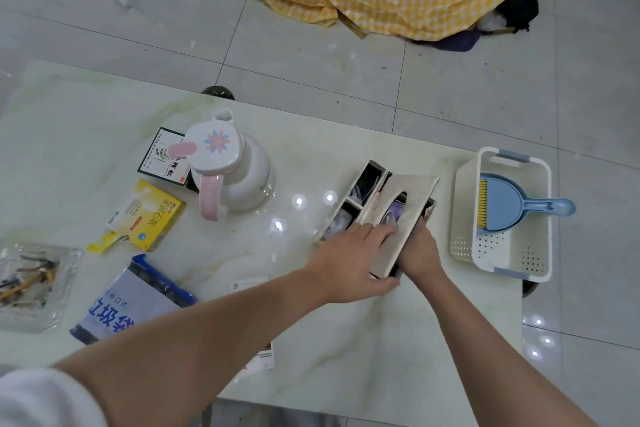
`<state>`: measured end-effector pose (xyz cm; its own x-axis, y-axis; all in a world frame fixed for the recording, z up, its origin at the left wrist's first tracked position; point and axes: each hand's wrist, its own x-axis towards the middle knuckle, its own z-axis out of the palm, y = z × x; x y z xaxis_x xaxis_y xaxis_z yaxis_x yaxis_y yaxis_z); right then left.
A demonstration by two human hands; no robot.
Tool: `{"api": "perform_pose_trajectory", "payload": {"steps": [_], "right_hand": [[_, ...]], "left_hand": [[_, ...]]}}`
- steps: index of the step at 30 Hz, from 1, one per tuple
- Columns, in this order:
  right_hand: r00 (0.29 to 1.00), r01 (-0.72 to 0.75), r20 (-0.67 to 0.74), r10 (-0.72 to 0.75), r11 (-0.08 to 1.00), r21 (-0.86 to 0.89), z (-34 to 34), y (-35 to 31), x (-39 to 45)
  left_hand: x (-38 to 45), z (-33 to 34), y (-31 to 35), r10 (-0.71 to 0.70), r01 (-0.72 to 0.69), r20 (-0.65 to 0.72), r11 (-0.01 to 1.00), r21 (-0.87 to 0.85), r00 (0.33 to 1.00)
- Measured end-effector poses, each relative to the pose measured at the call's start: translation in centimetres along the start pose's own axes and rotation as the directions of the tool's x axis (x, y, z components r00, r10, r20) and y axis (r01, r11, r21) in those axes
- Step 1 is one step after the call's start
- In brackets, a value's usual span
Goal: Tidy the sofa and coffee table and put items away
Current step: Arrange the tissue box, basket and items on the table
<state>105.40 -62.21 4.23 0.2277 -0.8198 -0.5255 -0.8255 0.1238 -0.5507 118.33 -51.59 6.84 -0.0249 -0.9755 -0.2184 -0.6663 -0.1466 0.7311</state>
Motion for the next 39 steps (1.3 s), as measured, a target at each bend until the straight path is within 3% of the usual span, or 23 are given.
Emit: {"api": "perform_pose_trajectory", "payload": {"steps": [2, 4, 6, 7, 10, 13, 15, 17, 20, 22, 26, 29, 32, 34, 37, 39], "right_hand": [[0.999, -0.009, -0.051, 0.017, 0.989, 0.149, -0.9, 1.0, -0.4], [0.975, -0.062, -0.179, 0.134, 0.931, 0.359, -2.0, 1.6, -0.7], [0.952, -0.119, -0.193, 0.238, 0.868, 0.483, -2.7, 1.6, -1.1], [0.957, -0.124, -0.184, 0.225, 0.888, 0.444, -2.8, 1.6, -1.4], [0.983, -0.064, -0.166, 0.074, 0.996, 0.065, -2.3, 2.3, -1.9], [0.989, -0.067, -0.136, 0.067, 0.998, 0.000, -1.8, 2.7, -2.3], [0.990, 0.003, -0.139, -0.019, 0.993, -0.114, -1.1, 2.4, -2.9], [0.978, 0.191, -0.024, -0.206, 0.941, -0.278, 0.2, 2.2, -3.9], [0.920, 0.391, 0.225, -0.321, 0.705, -0.591, 2.0, 3.7, -3.8], [0.929, 0.352, 0.174, -0.328, 0.631, -0.691, 1.3, 4.3, -2.0], [0.939, 0.250, 0.046, -0.342, 0.583, -0.773, -1.1, 4.2, 2.4], [0.953, 0.234, 0.075, -0.295, 0.554, -0.799, -2.9, 4.4, 4.4], [0.946, 0.296, 0.160, -0.280, 0.557, -0.776, -5.1, 4.5, 4.9], [0.937, 0.337, 0.178, -0.302, 0.636, -0.695, -5.8, 3.3, 4.0], [0.921, 0.381, 0.075, -0.381, 0.849, -0.367, -3.8, -2.0, 1.4], [0.897, 0.437, 0.129, -0.423, 0.893, -0.106, -0.8, -6.9, 0.0]], "left_hand": [[0.5, 0.5, 0.3, 0.010, -0.011, 0.010, 0.996, 0.088, 1.000], [1.1, 1.1, 0.4, 0.023, -0.035, 0.062, 0.978, 0.207, 0.998], [1.4, 1.6, 0.2, 0.027, -0.058, 0.100, 0.943, 0.327, 0.995], [1.5, 1.8, -0.1, 0.024, -0.053, 0.087, 0.931, 0.360, 0.996], [1.5, 1.1, -1.5, -0.101, 0.071, 0.053, 0.910, 0.410, 0.993], [0.9, -0.1, -3.5, -0.207, 0.134, 0.112, 0.879, 0.457, 0.972], [0.6, -0.7, -4.2, -0.189, 0.125, 0.146, 0.923, 0.363, 0.971], [0.5, -0.9, -4.5, -0.183, 0.140, 0.140, 0.952, 0.272, 0.973], [0.8, -0.3, -4.5, -0.209, 0.170, 0.106, 0.941, 0.293, 0.972], [1.9, 0.4, -4.1, -0.214, 0.181, 0.084, 0.938, 0.294, 0.973], [6.9, 1.9, -2.5, -0.190, 0.183, 0.022, 0.964, 0.191, 0.981], [9.7, 2.2, -1.5, -0.167, 0.158, 0.030, 0.966, 0.207, 0.985], [9.3, 1.0, -0.7, -0.156, 0.143, 0.065, 0.976, 0.166, 0.986], [7.2, -0.9, 0.0, -0.123, 0.118, 0.034, 0.984, 0.134, 0.992], [2.7, -5.2, -0.2, -0.060, 0.086, -0.178, 0.986, 0.142, 0.982], [-0.1, -9.3, -1.3, -0.022, 0.084, -0.375, 0.985, 0.150, 0.927]]}}
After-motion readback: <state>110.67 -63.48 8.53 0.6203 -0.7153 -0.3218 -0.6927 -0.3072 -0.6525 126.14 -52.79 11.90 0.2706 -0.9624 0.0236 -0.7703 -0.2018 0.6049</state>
